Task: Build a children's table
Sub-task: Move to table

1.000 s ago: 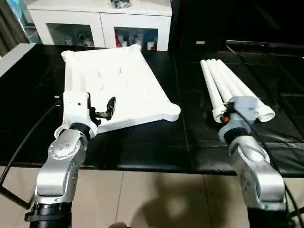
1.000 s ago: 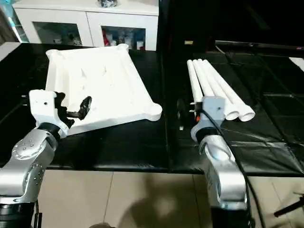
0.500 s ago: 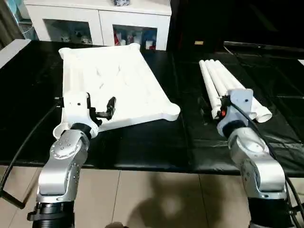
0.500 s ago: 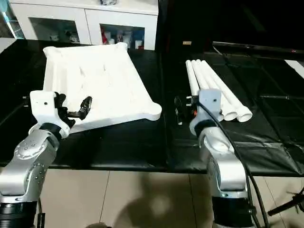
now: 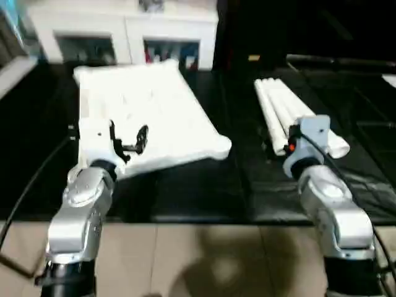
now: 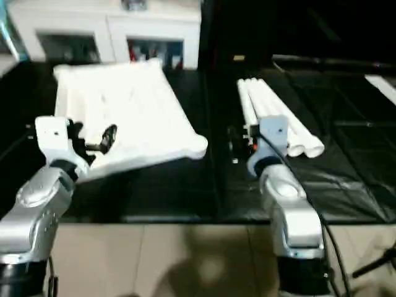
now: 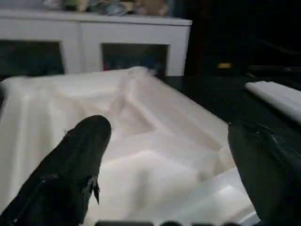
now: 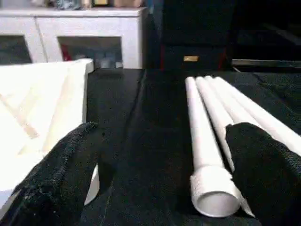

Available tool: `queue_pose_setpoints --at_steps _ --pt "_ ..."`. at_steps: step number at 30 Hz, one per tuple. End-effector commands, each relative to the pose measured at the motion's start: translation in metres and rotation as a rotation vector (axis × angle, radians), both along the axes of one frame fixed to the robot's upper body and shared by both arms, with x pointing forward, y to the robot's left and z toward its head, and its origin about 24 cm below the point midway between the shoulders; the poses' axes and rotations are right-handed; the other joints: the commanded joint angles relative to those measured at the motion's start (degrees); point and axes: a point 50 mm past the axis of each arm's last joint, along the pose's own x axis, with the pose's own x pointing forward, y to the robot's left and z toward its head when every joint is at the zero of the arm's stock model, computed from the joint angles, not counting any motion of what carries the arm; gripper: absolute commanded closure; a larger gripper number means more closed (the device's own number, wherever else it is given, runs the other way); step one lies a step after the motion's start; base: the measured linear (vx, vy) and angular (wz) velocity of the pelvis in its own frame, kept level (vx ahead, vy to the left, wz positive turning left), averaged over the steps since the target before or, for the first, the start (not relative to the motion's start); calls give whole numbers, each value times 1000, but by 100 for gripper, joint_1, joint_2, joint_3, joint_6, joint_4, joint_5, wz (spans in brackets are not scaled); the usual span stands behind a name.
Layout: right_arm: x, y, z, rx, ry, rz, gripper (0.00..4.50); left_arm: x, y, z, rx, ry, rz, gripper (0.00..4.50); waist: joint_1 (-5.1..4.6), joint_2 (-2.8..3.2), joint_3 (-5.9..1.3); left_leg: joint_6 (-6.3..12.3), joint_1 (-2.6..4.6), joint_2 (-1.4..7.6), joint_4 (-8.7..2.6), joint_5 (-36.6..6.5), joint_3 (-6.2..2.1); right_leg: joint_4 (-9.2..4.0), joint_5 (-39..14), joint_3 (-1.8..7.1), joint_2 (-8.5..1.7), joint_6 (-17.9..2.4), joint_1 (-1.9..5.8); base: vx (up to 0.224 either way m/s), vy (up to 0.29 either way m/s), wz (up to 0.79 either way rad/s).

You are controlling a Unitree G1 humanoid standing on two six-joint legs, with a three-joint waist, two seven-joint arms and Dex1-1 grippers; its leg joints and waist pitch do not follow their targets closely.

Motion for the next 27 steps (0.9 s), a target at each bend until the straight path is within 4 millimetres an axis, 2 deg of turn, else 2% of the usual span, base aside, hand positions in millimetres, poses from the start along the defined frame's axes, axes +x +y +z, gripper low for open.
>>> queue_pose_setpoints --at_steps 1,2,3,4,5,6,7,8,9,10,11,12,13,14,15,16,17,18,19,20,21,22,23,24,25,26,27 --pt "-4 6 -5 -19 10 23 0 2 -3 4 10 3 -31 4 25 -149 -318 622 -264 25 -311 -3059 -362 -838 -2537 606 -906 210 292 48 -51 38" --pt "-4 6 -5 -19 10 23 0 2 -3 4 10 3 -31 4 164 -80 -296 677 -447 76 367 -1829 -316 -1246 -3778 706 -1506 201 430 113 -64 40" --pt "-4 8 -5 7 7 12 0 1 -1 4 9 3 -29 4 142 -68 -413 449 -858 189 910 -445 -350 -1193 -3998 475 -1666 214 603 109 2 32" --pt "-4 8 -5 13 12 5 0 0 0 3 10 5 -28 4 100 -173 -352 551 -1007 217 899 -480 -310 -1196 -3591 325 -1577 179 617 109 2 32" --pt "-4 7 -6 17 19 -3 0 -1 1 2 14 9 -26 4 129 -82 -444 394 -778 198 479 -156 -225 -1000 -2894 357 -891 -501 577 128 19 31" --pt "-5 8 -7 28 25 -6 0 -2 2 1 14 11 -27 4 126 127 -544 541 -598 336 -11 449 -212 -864 -1731 85 -512 -702 626 184 39 11" --pt "-5 8 -8 38 29 -6 0 -3 2 0 14 13 -27 4 75 301 -592 636 -274 440 -162 824 -334 -725 -1078 -75 -286 -524 504 184 39 11" --pt "-5 8 -9 23 30 6 0 -5 2 -3 17 24 -32 4 -208 422 -623 1698 574 1031 -402 551 -1068 279 -810 -74 62 -138 -462 236 60 4" --pt "-4 8 -9 -2 32 23 0 -6 1 -6 9 35 -34 4 -211 290 -722 2226 768 1176 -202 1100 -1242 580 -827 144 -81 131 -811 209 30 8" --pt "-4 8 -9 -13 34 31 0 -7 1 -7 -2 38 -32 4 -190 287 -696 2293 713 1155 -159 1390 -1173 658 -664 227 -124 299 -952 209 30 8" --pt "-4 8 -9 -14 34 31 0 -7 1 -7 -3 38 -32 4 -170 244 -680 2311 653 1031 -188 1592 -958 732 -244 297 -153 648 -1094 169 4 10" --pt "-3 8 -8 -20 32 40 0 -8 2 -9 -11 41 -18 4 -167 5 -618 2308 500 898 -284 1547 -646 670 338 360 -155 668 -1156 154 -43 4" --pt "-2 9 -6 -14 27 52 0 -9 3 -11 -15 44 -10 4 -196 -56 -596 2353 439 865 -350 1387 -643 552 620 461 -236 555 -1124 154 -43 4" --pt "-1 9 -4 -21 18 62 0 -11 3 -13 -23 52 -5 4 -94 -273 -492 1887 168 288 -237 169 -158 -187 1193 651 -324 160 -855 137 -105 0" --pt "0 10 -2 -21 15 81 0 -14 2 -16 -23 59 -9 4 159 -763 -535 1302 -295 -350 399 -1033 22 -728 -252 1326 -752 109 -113 126 -113 -2" --pt "0 11 -2 -21 15 84 0 -14 2 -16 -23 60 -10 4 235 -591 -574 1035 -415 -292 619 -892 -174 -704 -654 1470 -1034 -210 78 126 -113 -2" --pt "-1 11 -3 -2 35 92 0 -16 1 -18 -21 65 -18 4 279 -612 -505 509 -507 -176 710 -303 -307 -684 -1229 1261 -1029 -256 133 123 -100 -8" --pt "-1 11 -4 6 55 89 0 -17 -1 -19 -21 70 -27 4 283 -566 -503 343 -553 -139 692 -160 -347 -696 -1272 1282 -1032 -371 156 108 -74 -9" --pt "-1 11 -5 5 74 84 0 -19 -2 -20 -20 72 -31 4 276 -452 -431 136 -566 66 616 18 -406 -796 -1371 1204 -1169 -973 133 108 -74 -9" --pt "0 10 -5 -4 88 81 0 -20 -4 -20 -19 73 -35 4 285 -295 -396 132 -540 240 277 246 -412 -820 -1545 904 -983 -1231 62 100 -27 -4" --pt "1 9 -5 -15 89 75 0 -21 -4 -21 -17 76 -35 4 257 -170 -396 175 -319 437 -243 255 -387 -728 -1384 576 -568 -1023 -65 117 46 -7" --pt "2 7 -6 -19 97 64 0 -23 -6 -22 -17 74 -38 4 131 -163 -361 258 -348 557 -410 -24 -476 -530 -1008 487 -317 -832 -156 117 46 -7" --pt "4 4 -8 -14 111 47 0 -24 -7 -23 -14 80 -48 4 9 -137 -539 442 176 827 -345 -14 -727 -140 -150 412 -222 -628 -459 159 69 -2" --pt "5 2 -9 -22 118 33 0 -25 -7 -23 3 80 -52 4 -21 -178 -559 779 199 798 -232 1023 -777 -101 770 477 -345 -570 -554 131 37 8" --pt "6 0 -10 -34 128 15 0 -24 -8 -23 18 80 -59 4 30 -197 -556 846 152 734 -127 1715 -708 -147 1235 534 -427 -552 -581 131 37 8" --pt "8 -3 -11 -42 137 2 0 -24 -8 -23 22 81 -65 4 108 -316 -581 728 -61 536 2 2849 -536 -183 2346 690 -554 -602 -447 58 35 1" --pt "9 -5 -12 -50 150 -13 0 -24 -9 -22 26 81 -73 4 181 -419 -711 473 -242 338 59 3486 -438 -10 3507 764 -500 -542 -194 0 0 0"
